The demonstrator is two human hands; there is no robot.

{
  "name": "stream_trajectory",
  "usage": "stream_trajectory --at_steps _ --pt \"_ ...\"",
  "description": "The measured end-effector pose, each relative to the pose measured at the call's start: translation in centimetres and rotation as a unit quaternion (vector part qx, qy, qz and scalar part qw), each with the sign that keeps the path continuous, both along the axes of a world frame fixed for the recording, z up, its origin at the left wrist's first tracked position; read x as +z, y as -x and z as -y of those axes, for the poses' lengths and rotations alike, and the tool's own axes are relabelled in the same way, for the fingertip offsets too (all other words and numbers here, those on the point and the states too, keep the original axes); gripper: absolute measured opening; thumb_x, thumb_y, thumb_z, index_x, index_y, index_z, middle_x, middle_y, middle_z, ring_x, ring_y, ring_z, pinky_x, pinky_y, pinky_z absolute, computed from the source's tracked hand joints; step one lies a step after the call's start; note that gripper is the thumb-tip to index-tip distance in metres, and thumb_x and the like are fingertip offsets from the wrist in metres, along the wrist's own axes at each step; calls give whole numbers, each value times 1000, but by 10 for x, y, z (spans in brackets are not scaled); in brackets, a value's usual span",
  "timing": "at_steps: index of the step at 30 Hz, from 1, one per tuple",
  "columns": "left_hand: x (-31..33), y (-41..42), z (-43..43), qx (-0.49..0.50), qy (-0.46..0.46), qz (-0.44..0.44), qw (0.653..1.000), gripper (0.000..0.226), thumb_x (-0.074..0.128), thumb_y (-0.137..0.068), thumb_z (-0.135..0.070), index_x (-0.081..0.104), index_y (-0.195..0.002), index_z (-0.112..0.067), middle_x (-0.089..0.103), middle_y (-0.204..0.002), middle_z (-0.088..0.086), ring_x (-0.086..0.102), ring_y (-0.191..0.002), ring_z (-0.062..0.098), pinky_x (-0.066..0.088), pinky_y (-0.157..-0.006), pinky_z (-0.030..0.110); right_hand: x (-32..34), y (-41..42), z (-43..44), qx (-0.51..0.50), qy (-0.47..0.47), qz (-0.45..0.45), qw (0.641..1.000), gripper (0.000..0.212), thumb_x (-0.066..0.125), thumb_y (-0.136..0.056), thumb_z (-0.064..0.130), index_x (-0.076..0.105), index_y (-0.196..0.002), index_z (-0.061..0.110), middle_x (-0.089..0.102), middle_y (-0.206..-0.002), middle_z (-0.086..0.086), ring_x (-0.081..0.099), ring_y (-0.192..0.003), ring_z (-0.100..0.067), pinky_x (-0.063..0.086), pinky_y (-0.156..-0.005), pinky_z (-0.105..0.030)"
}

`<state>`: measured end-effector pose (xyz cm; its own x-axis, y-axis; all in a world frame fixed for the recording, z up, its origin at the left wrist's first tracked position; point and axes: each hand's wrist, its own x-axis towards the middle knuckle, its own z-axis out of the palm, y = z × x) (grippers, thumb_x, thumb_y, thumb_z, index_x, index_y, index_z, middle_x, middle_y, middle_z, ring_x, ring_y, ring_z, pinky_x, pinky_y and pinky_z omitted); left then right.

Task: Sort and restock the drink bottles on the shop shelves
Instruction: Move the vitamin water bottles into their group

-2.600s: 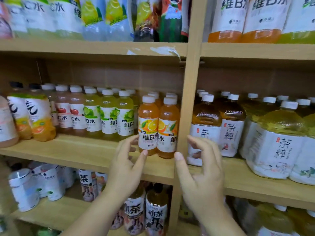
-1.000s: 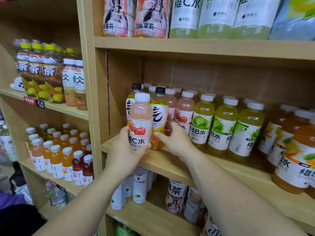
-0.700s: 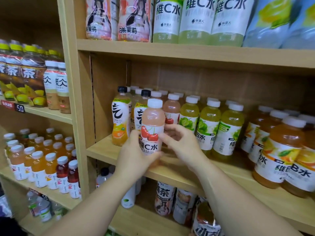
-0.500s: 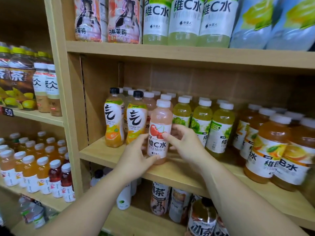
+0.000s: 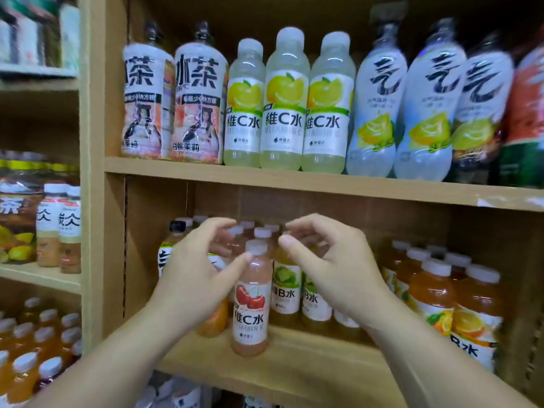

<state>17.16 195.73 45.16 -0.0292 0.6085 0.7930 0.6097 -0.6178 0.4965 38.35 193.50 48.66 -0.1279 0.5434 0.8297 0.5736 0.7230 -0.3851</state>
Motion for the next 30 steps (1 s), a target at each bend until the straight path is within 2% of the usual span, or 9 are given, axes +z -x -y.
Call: stream_trajectory --at_steps 6,8,12,15,17,19,22,26,30 --pt "103 -18 22 -60 -118 24 991 50 76 -81 -47 56 -126 -35 62 -113 -16 63 -97 7 56 -80 33 93 -20 23 -44 -151 -2 988 19 74 -91 37 75 -95 18 72 -86 11 66 -82 -4 49 -71 -13" --pt "127 -25 18 -51 -131 16 990 54 75 -82 -50 54 -129 -34 60 -117 -13 62 -101 7 55 -86 36 120 -28 23 -96 -194 35 976 27 68 -91 44 75 -101 20 71 -92 9 63 -85 -5 51 -77 -21" --pt "159 -42 -3 -19 -126 23 992 64 77 -86 -46 49 -140 -26 55 -131 -5 57 -113 15 51 -98 43 180 -37 14 -240 -265 137 924 47 55 -90 57 70 -116 20 69 -106 0 57 -108 -26 45 -92 -40" --pt "173 -55 -17 5 -100 54 994 72 76 -84 -50 43 -143 -24 51 -137 -1 54 -121 22 47 -102 46 222 -35 4 -353 -233 184 887 65 46 -87 68 61 -133 26 68 -120 -4 49 -128 -34 39 -105 -49" --pt "175 -62 -26 7 -79 76 994 75 76 -84 -52 43 -144 -22 52 -134 -1 53 -121 22 47 -100 42 241 -33 -3 -404 -173 209 874 75 41 -91 73 46 -149 26 61 -137 -10 30 -148 -37 19 -120 -57" --pt "174 -68 -33 13 -71 84 994 77 75 -83 -54 44 -144 -20 53 -132 -2 52 -123 22 46 -100 40 254 -31 -9 -429 -111 240 864 83 33 -94 76 28 -159 25 55 -146 -13 9 -157 -36 -3 -121 -65" --pt "172 -72 -38 37 -85 72 993 79 76 -82 -55 45 -145 -18 53 -138 2 50 -129 23 44 -105 40 265 -28 -17 -439 -61 292 848 83 25 -95 77 12 -163 30 59 -144 -11 -7 -158 -34 -15 -115 -72" --pt "169 -73 -41 77 -81 35 993 92 80 -75 -59 41 -147 -17 48 -140 5 45 -132 25 40 -108 41 266 -21 -23 -409 -33 314 856 71 31 -97 73 24 -158 38 55 -150 -8 -9 -159 -30 -19 -113 -72" --pt "169 -76 -43 99 -79 31 992 88 82 -73 -56 44 -143 -19 49 -135 5 46 -129 27 47 -102 45 261 -23 -25 -377 -46 282 881 64 40 -96 72 37 -149 36 55 -149 -6 5 -159 -25 -17 -116 -70"
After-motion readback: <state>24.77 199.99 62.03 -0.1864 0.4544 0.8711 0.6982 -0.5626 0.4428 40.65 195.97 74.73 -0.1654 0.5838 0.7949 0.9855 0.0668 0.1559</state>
